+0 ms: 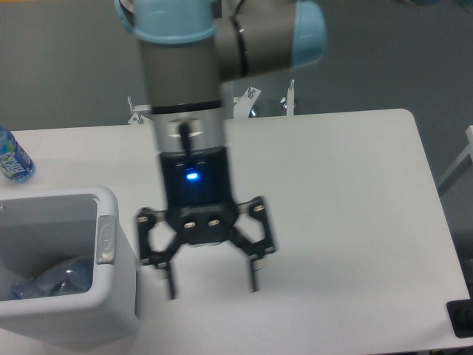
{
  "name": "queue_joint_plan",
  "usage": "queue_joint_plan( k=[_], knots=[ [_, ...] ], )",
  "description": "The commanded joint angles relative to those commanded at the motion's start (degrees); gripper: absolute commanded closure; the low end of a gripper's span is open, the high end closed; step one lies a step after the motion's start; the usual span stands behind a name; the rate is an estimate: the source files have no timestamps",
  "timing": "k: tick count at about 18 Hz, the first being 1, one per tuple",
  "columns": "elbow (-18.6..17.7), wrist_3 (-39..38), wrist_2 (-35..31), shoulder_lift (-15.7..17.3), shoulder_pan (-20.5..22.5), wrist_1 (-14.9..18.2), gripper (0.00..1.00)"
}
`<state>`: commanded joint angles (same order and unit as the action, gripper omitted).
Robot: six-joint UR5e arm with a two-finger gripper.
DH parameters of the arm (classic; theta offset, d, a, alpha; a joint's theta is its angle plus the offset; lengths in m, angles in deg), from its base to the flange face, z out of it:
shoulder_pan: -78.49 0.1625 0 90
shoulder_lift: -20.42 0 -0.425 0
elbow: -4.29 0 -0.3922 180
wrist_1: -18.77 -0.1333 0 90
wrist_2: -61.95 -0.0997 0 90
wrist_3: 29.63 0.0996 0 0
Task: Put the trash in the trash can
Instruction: 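Release the bottle into the bin and raise the open gripper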
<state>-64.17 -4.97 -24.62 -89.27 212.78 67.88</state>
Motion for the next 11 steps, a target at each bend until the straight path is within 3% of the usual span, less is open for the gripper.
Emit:
queue_joint_plan(
  k=[6,8,11],
  knots=[
    [-5.5,26.6,-5.4,6.1,4.7,13.5,0.0],
    [-6.2,30.4,-5.9,7.2,5.3,15.3,0.0],
    [-6.5,30.5,-6.2,7.7,6.8,15.5,0.0]
  ],
)
